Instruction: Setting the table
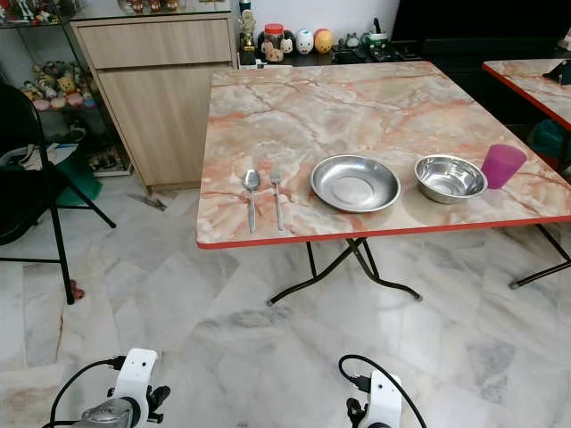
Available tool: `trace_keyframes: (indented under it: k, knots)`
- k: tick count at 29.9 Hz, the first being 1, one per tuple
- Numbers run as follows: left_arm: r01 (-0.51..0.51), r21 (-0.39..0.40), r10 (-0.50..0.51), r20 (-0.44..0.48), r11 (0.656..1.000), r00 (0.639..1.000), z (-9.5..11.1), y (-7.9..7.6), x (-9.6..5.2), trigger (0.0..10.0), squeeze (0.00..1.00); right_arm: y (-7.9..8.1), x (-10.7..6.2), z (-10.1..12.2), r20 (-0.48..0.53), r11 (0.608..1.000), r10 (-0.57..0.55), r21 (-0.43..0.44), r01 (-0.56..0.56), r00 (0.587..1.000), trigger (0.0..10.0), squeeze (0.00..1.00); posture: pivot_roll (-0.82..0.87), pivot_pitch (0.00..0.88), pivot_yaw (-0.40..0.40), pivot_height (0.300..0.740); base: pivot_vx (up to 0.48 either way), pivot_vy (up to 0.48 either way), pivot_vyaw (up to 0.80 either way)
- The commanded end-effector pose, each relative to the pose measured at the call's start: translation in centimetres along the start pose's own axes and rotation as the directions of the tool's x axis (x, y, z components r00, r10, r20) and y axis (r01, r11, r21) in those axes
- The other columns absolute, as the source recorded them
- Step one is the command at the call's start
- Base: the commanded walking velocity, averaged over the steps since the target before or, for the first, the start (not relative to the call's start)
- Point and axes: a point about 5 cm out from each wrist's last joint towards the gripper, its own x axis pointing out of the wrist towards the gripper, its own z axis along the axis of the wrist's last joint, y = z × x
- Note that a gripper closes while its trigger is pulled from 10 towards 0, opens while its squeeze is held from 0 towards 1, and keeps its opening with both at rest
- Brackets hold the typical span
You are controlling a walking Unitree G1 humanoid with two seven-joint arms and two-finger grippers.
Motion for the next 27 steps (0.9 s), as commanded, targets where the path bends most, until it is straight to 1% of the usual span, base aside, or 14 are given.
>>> trace_keyframes:
  k: [1,10,12,14,22,27]
  knots:
    - [-0.001,0.010,0.002,-0.021,1.000,1.000,-0.58,-0.08,-0.07,10.0,0.00,0.09,0.01,0.06,0.003,1.000,0.003,-0.012,-0.003,1.000,10.0,0.00,0.07,0.000,-0.012,0.740,0.000,0.000,0.00]
    - [-0.002,0.012,0.002,-0.022,1.000,1.000,-0.56,-0.15,-0.05,10.0,0.00,-0.07,-0.01,0.04,0.003,1.000,-0.004,-0.006,0.004,1.000,10.0,0.00,0.07,0.000,-0.018,0.740,0.000,0.000,0.00]
    - [-0.009,0.035,0.010,-0.028,0.999,1.000,-0.62,-0.09,-0.06,10.0,0.00,-0.06,0.01,0.10,0.004,1.000,-0.004,-0.007,0.004,1.000,10.0,0.00,0.07,0.000,-0.019,0.740,0.000,0.000,0.00]
    - [-0.010,0.042,0.011,-0.025,0.999,1.000,-0.63,-0.07,-0.07,10.0,0.00,-0.03,0.02,0.16,0.005,1.000,-0.002,-0.010,0.002,1.000,10.0,0.00,0.07,0.000,-0.021,0.740,0.000,-0.394,0.00]
    - [-0.016,0.027,0.017,-0.028,1.000,0.999,-0.73,0.05,-0.11,10.0,0.00,0.02,0.03,0.21,0.006,1.000,0.001,-0.013,-0.001,1.000,10.0,0.00,0.07,0.000,-0.021,0.740,0.000,-0.401,0.00]
    - [-0.017,0.027,0.018,-0.029,0.999,0.999,-0.74,0.08,-0.11,10.0,0.00,0.01,0.02,0.15,0.005,1.000,0.000,-0.010,0.000,1.000,10.0,0.00,0.07,0.000,-0.020,0.740,0.000,0.000,0.00]
